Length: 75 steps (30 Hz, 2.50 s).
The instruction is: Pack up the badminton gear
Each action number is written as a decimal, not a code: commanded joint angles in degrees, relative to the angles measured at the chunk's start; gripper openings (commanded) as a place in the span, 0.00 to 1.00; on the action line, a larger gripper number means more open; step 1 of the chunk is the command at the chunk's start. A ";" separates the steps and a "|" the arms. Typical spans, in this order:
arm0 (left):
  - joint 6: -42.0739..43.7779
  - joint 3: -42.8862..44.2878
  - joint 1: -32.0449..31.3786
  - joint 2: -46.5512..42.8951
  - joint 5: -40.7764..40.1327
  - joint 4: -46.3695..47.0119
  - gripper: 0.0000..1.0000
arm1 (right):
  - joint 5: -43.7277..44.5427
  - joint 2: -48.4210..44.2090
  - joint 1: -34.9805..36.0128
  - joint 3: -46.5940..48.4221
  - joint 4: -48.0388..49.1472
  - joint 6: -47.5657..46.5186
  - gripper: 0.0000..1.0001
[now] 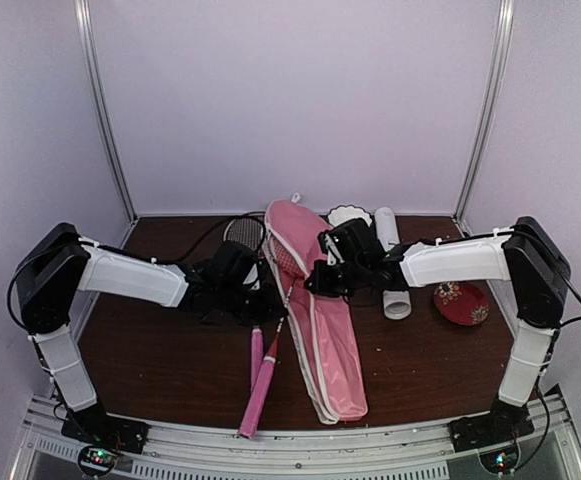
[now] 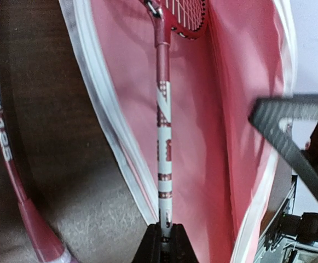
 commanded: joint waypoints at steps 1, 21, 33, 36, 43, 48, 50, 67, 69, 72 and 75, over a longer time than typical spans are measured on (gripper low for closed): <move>-4.10 1.94 3.31 3.30 1.39 15.98 0.00 | -1.93 -3.34 1.13 -1.58 1.85 1.07 0.00; -4.73 2.32 5.11 9.59 4.24 22.27 0.00 | -1.51 -17.92 -5.35 -13.76 -4.11 -4.49 0.34; -6.42 4.22 5.08 12.03 3.84 22.76 0.00 | 2.78 -14.62 -7.40 -20.90 -9.24 -3.42 0.30; -7.03 4.34 5.12 12.46 3.13 23.16 0.00 | 1.22 -14.60 -6.52 -23.70 -7.19 -2.52 0.30; -8.55 5.42 5.07 13.84 1.69 23.49 0.00 | -0.07 -12.53 -3.01 -26.86 -3.49 -0.16 0.30; -9.78 6.73 5.07 15.35 1.10 23.93 0.00 | 0.34 -10.54 -1.35 -26.88 -3.82 0.12 0.24; -10.45 7.43 5.11 15.94 0.71 24.45 0.00 | 1.14 -9.73 -1.14 -27.13 -4.60 0.18 0.15; -9.42 10.39 5.02 21.58 -2.91 30.95 0.00 | 2.17 -11.93 -1.13 -34.03 -3.99 -0.70 0.00; -7.31 10.01 5.03 20.89 -0.47 31.13 0.11 | 2.00 -12.09 -1.13 -33.73 -3.72 -0.42 0.00; -3.78 7.37 4.66 16.96 0.63 28.08 0.34 | 1.90 -12.08 -1.13 -32.81 -3.71 -0.03 0.00; 0.25 4.07 4.52 11.26 -0.86 22.05 0.55 | 1.82 -12.13 -1.22 -32.40 -3.53 0.32 0.00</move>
